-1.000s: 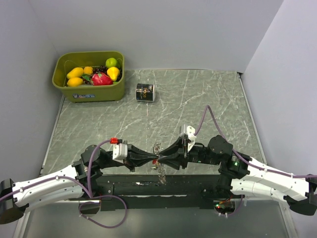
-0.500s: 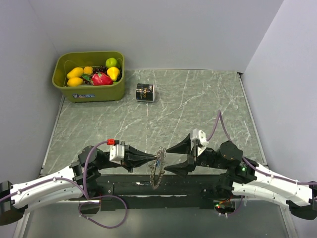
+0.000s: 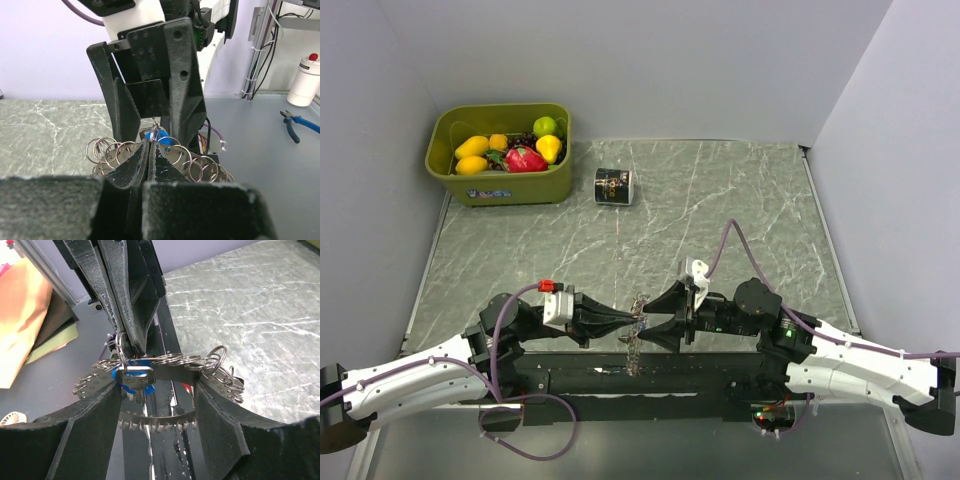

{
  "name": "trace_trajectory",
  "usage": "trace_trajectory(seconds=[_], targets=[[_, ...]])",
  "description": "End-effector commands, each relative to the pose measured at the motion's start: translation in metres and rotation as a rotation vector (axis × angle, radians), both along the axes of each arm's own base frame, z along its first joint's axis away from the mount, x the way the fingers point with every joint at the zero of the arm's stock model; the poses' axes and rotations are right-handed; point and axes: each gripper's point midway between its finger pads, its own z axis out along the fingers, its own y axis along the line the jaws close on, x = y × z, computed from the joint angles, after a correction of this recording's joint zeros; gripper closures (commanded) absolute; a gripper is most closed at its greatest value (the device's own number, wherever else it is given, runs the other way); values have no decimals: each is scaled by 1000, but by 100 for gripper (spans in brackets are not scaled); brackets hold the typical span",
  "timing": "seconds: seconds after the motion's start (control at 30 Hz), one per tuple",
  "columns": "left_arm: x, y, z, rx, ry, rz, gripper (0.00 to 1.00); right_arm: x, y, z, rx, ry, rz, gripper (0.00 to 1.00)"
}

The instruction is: Put the keys on the keyring

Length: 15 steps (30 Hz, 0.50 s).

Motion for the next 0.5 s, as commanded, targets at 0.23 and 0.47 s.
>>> trace_trajectory(seconds=[0.23,0.47], targets=[[-9,7,46,-137,-63,-26,99,2,1,34,98,-39,-7,80],[-9,12,51,-142,-80,-14,99,1,-3,27,86,-35,-15,96]])
